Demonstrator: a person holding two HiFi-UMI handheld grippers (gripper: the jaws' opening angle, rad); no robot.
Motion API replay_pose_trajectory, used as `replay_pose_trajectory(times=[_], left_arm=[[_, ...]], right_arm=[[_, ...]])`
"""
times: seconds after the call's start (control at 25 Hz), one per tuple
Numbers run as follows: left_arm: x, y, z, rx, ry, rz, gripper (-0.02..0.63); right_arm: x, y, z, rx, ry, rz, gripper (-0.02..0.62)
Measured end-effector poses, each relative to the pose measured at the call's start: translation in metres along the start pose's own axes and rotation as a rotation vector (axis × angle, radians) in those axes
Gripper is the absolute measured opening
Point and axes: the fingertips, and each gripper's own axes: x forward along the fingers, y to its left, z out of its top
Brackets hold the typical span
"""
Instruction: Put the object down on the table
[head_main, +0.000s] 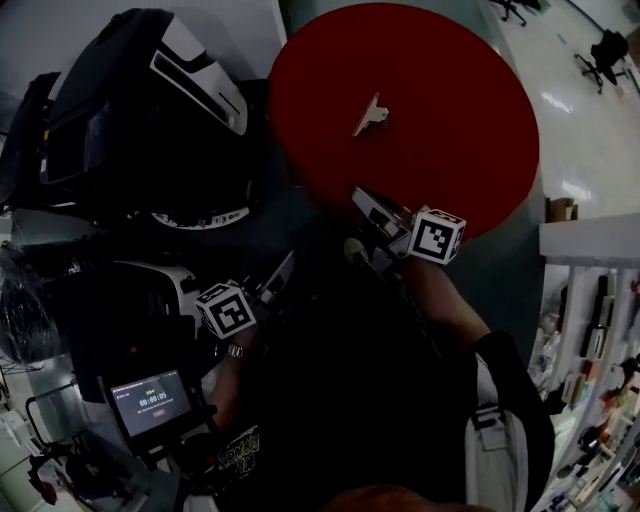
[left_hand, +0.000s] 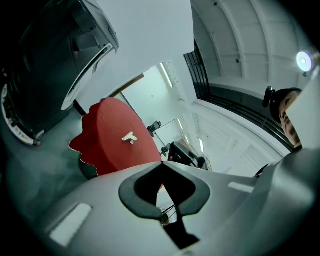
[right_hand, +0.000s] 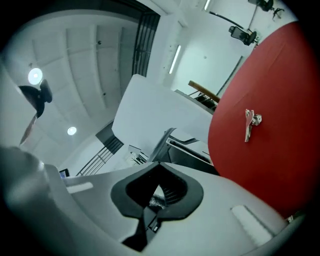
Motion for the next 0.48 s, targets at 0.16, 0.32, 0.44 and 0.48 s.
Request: replay_pose_trajectory(times=[0.16, 0.32, 0.44, 0.48], left_arm=[[-0.012, -0.012, -0.030, 0.023, 0.083, -0.057, 0.017], [-0.015, -0.024, -0.062, 0.037, 0.180, -0.109, 0.015], [-0.014, -0.032, -0.081, 0.030, 0.241, -0.157, 0.015], [-0.014, -0.036, -0.086, 0.036, 0.258, -0.170, 0.015]], right_arm=[[-0.029, 0.054, -0.045, -0.077, -0.005, 0.004, 0.005], [-0.059, 0.090, -0.085, -0.184, -0.006, -0.023, 0.005], [-0.075, 0.107, -0.113, -0.271, 0.005, -0.056, 0.005], [-0.080, 0.112, -0.122, -0.298, 0.012, -0.063, 0.005]])
